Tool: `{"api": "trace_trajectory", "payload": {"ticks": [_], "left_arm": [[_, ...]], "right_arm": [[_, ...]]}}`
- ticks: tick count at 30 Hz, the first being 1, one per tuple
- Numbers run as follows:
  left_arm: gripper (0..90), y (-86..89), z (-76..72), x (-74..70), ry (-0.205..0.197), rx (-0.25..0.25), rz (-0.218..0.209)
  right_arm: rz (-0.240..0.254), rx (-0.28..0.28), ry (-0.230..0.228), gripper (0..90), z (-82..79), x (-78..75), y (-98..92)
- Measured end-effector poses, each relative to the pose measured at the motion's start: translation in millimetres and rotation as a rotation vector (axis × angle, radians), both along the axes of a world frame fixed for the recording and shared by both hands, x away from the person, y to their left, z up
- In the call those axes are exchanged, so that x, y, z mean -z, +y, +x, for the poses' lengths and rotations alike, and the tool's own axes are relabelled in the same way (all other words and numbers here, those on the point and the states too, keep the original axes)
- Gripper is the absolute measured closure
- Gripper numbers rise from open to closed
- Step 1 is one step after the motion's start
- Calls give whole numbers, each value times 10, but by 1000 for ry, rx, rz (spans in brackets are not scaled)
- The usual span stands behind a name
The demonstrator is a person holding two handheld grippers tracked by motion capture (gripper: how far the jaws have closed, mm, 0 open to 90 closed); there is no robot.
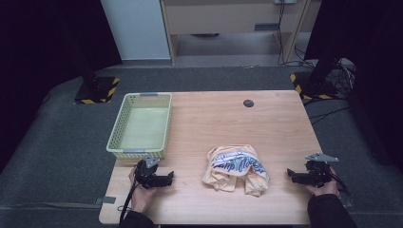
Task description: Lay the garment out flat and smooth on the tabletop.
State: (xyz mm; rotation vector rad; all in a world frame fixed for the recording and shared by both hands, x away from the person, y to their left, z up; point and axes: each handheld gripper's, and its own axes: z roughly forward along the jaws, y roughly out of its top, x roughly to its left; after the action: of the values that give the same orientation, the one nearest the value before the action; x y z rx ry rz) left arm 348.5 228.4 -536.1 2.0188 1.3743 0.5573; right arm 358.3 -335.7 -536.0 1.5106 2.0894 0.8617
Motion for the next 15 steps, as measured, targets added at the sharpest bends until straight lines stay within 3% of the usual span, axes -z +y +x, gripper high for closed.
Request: {"api": "trace_trajectory", "payload": {"ticks": [15], "left_arm": [[56, 31, -24, -87, 32, -41, -26]], "right_arm": [[33, -11, 4, 28, -27, -78, -35]]}}
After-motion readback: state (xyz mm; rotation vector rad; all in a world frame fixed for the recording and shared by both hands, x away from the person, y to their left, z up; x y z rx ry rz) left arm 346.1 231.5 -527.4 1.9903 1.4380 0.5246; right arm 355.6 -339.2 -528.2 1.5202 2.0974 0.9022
